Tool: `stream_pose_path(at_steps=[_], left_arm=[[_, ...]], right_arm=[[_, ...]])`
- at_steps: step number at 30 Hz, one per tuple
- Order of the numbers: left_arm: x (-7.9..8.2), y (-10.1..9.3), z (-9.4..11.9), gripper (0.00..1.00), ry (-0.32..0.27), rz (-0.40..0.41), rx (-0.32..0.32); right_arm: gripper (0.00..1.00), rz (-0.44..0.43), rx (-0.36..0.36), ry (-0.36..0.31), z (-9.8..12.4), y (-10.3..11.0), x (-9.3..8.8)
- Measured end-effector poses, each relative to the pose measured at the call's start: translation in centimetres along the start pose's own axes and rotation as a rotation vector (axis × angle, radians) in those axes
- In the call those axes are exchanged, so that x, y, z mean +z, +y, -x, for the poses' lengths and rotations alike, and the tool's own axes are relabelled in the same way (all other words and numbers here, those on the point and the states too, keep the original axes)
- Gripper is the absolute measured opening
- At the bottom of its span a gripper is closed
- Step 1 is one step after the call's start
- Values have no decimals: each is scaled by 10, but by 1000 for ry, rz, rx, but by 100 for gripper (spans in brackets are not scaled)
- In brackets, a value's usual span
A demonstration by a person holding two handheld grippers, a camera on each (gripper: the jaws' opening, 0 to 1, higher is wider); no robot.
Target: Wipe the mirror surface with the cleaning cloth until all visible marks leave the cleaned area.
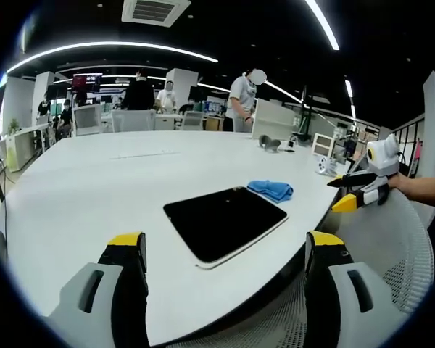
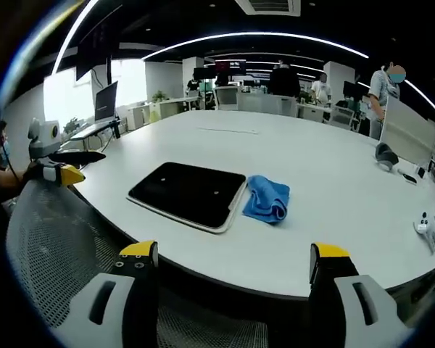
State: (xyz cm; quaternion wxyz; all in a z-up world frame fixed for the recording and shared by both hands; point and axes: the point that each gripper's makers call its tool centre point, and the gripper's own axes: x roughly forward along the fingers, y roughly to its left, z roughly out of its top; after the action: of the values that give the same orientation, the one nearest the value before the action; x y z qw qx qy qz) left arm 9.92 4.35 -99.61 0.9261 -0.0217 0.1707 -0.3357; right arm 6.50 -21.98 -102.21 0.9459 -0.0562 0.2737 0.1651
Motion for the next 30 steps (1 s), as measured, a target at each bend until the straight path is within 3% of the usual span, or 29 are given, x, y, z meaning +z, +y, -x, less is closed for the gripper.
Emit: stream_pose_path(at_steps=[30], left_arm=[[-2,2,4,87,7,0,-7]], right_arm=[[84,-12,-5,-17,5,1,-3]])
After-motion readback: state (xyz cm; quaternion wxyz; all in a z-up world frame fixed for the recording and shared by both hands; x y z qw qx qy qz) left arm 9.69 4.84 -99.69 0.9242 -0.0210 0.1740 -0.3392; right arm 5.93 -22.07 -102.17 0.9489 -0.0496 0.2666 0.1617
